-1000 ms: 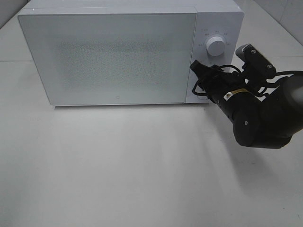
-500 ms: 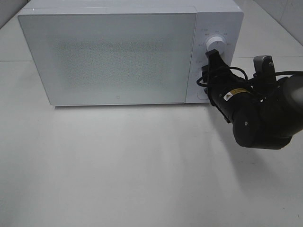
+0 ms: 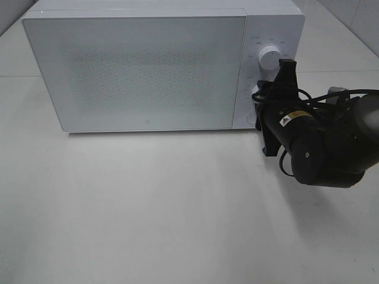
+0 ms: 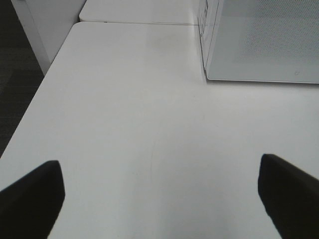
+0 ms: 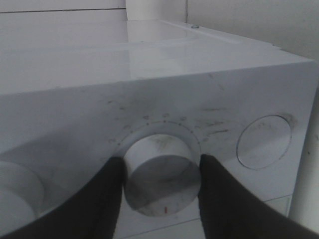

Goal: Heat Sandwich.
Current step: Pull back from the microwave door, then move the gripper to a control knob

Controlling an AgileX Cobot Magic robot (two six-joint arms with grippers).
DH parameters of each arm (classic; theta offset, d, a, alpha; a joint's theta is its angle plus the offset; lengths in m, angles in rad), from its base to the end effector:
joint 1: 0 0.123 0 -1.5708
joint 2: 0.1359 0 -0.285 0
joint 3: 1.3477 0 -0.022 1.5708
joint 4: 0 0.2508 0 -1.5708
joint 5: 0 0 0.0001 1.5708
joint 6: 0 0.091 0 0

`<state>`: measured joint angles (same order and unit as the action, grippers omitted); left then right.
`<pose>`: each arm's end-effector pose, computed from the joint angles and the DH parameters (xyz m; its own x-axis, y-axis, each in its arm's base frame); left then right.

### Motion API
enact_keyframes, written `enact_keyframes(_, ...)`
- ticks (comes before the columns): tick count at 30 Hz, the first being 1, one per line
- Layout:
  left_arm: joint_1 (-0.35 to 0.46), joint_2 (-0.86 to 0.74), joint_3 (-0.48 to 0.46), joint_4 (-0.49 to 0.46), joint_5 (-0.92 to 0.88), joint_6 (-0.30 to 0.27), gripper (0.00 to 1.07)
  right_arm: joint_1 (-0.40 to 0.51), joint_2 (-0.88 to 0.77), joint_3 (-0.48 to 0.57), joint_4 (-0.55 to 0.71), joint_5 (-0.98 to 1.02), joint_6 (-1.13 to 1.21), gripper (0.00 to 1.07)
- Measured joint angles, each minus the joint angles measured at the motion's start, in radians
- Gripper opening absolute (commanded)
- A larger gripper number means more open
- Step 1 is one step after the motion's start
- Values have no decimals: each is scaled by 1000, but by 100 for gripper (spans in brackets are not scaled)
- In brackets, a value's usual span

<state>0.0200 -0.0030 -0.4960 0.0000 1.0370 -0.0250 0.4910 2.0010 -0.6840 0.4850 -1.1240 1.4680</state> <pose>-0.0039 -0.0001 0.2781 -0.4350 -0.0337 -0.8998 -0.0309 0.9993 -0.0225 0.3170 0.1261 0.1217 -0.0446 0.9975 0.0548 0.1429 -0.0479 0.9886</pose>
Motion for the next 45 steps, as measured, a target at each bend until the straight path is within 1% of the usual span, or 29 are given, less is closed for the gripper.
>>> enact_keyframes(1, 0, 0, 0, 0, 0, 0, 101, 1, 0, 0, 6, -2, 40, 10)
enact_keyframes(5, 0, 0, 0, 0, 0, 0, 101, 4, 0, 0, 14, -3, 83, 10)
enact_keyframes(14, 0, 0, 0, 0, 0, 0, 101, 4, 0, 0, 14, -3, 81, 12)
enact_keyframes(21, 0, 0, 0, 0, 0, 0, 101, 4, 0, 0, 11, -3, 56, 15)
enact_keyframes(25, 0, 0, 0, 0, 0, 0, 101, 4, 0, 0, 11, -3, 55, 20)
enact_keyframes(26, 0, 0, 0, 0, 0, 0, 101, 4, 0, 0, 11, -3, 55, 22)
enact_keyframes(27, 0, 0, 0, 0, 0, 0, 101, 4, 0, 0, 10, -3, 55, 28)
enact_keyframes(28, 0, 0, 0, 0, 0, 0, 101, 4, 0, 0, 10, -3, 55, 32)
enact_keyframes(29, 0, 0, 0, 0, 0, 0, 101, 4, 0, 0, 10, -3, 55, 32)
enact_keyframes(31, 0, 0, 0, 0, 0, 0, 101, 4, 0, 0, 10, -3, 55, 38)
enact_keyframes(32, 0, 0, 0, 0, 0, 0, 101, 4, 0, 0, 10, -3, 55, 45)
enact_keyframes(33, 0, 0, 0, 0, 0, 0, 101, 4, 0, 0, 10, -3, 55, 45)
enact_keyframes(35, 0, 0, 0, 0, 0, 0, 101, 4, 0, 0, 7, -3, 54, 51)
enact_keyframes(36, 0, 0, 0, 0, 0, 0, 101, 4, 0, 0, 3, -5, 54, 56)
enact_keyframes(37, 0, 0, 0, 0, 0, 0, 101, 4, 0, 0, 0, -8, 54, 65)
enact_keyframes(38, 0, 0, 0, 0, 0, 0, 101, 4, 0, 0, 0, -8, 54, 65)
enact_keyframes(40, 0, 0, 0, 0, 0, 0, 101, 7, 0, 0, -6, -13, 53, 74)
enact_keyframes(41, 0, 0, 0, 0, 0, 0, 101, 8, 0, 1, -10, -14, 46, 81)
enact_keyframes(45, 0, 0, 0, 0, 0, 0, 101, 9, 0, 6, -22, -17, 39, 83)
